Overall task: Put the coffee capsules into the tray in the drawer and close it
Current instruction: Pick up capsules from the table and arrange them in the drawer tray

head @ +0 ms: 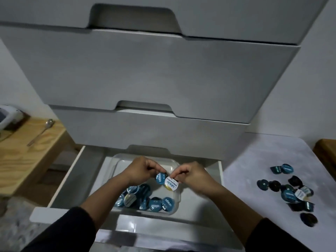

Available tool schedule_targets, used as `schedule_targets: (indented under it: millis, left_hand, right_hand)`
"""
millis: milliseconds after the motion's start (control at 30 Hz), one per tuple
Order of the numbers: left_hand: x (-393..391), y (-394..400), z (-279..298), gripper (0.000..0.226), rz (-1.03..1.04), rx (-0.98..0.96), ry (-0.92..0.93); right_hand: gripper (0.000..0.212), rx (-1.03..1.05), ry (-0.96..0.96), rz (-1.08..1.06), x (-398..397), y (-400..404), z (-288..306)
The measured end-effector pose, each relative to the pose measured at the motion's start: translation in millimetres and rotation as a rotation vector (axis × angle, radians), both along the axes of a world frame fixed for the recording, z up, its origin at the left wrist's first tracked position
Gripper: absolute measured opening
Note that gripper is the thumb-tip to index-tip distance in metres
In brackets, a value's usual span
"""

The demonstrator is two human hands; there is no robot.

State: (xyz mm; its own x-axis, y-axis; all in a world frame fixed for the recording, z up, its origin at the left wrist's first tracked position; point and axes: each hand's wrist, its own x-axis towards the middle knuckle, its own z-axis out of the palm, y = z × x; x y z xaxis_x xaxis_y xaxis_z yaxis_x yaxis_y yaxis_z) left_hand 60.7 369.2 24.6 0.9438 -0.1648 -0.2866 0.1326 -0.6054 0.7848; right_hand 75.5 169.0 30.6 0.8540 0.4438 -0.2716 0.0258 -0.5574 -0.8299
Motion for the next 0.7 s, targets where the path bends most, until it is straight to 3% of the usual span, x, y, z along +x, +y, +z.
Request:
schedule_targets:
  millis: [133, 367, 700]
  left_hand:
    - [8.9, 16.3, -21.6, 0.030, -0.097, 0.079, 0.055]
    - [18.2, 24.0, -41.7, 0.037, -0.158, 0.105, 0.108]
    - [21.4, 26.1, -48.7, 0.036, -0.232, 0.152, 0.172]
  right_hand:
    - [0.036, -0.118, -0.014, -0.021, 3.0, 18.6, -16.4]
    - [0.021, -0.197, -0.067, -0.051, 7.0, 26.4, -28.9]
    - [0.026, -0.318, -0.098, 0.082, 12.8, 36.5, -40.5]
